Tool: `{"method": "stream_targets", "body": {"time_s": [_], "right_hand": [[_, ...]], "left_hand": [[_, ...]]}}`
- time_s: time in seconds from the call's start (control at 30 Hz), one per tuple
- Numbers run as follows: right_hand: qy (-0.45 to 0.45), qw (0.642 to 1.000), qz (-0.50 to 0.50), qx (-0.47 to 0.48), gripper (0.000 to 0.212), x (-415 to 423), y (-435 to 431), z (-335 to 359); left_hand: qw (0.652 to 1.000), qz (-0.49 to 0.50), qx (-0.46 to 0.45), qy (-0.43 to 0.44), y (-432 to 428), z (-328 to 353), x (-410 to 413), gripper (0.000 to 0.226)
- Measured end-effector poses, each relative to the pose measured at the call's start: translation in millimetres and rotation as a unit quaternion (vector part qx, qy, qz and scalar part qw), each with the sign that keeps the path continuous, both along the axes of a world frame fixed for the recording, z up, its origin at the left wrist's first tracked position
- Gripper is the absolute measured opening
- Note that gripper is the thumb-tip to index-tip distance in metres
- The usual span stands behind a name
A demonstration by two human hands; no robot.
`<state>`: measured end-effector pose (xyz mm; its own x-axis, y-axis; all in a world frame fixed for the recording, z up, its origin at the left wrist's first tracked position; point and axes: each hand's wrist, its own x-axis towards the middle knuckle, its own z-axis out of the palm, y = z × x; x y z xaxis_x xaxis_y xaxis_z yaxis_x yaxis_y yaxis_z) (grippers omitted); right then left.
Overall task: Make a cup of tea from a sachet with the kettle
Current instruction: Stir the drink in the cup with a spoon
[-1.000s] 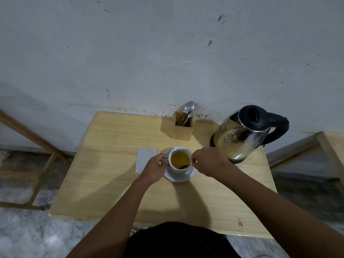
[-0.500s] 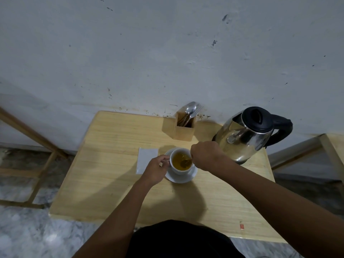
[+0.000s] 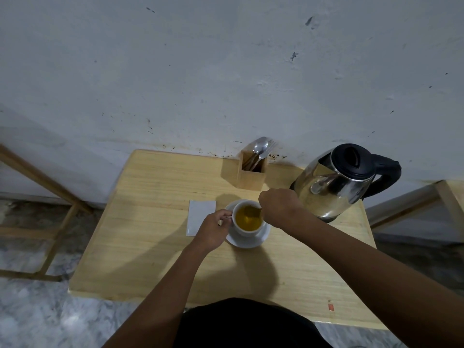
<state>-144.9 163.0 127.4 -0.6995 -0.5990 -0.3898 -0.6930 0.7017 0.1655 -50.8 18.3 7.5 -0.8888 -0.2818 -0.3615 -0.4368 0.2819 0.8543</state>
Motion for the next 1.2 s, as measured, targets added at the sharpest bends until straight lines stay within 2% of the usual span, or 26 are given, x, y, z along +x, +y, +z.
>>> {"method": "stream_targets", "body": {"time_s": [0.13,0.23,0.37,0.57,0.7,0.8,0.97,1.2], "right_hand": [[-0.020,1.000,0.012,0.012,0.023,1,1,1],[-0.035,0.999,0.014,-0.015,0.027,4,-1,-2],[-0.024,0.999,-0.002,-0.039,0.020,6,-6,-8],[-0.002,1.000,-0.009,0.003,0.016,1,-3,0],[-0.047,0.999,-0.010,-0.002,0.027,2,-2,-1],[-0.059,0.997,-0.036,-0.045,0.026,2,-1,-9],[0.003,0.993,-0.068,-0.099,0.022,5,11,-19],[0.012,0.964,-0.138,-0.227,0.023,21,53,-9]], "left_hand": [[1.000,0.000,-0.005,0.002,1,1,1,0.025],[1.000,0.002,-0.006,-0.001,1,1,0,0.026],[1.000,0.000,-0.004,-0.002,1,1,0,0.026],[1.000,-0.002,-0.001,-0.003,0,2,1,0.026],[1.000,0.001,0.000,-0.003,1,3,0,0.027],[1.000,0.002,-0.002,-0.005,1,4,0,0.027],[1.000,0.001,0.008,0.005,1,6,1,0.023],[1.000,0.000,0.011,0.012,0,5,1,0.023]]}}
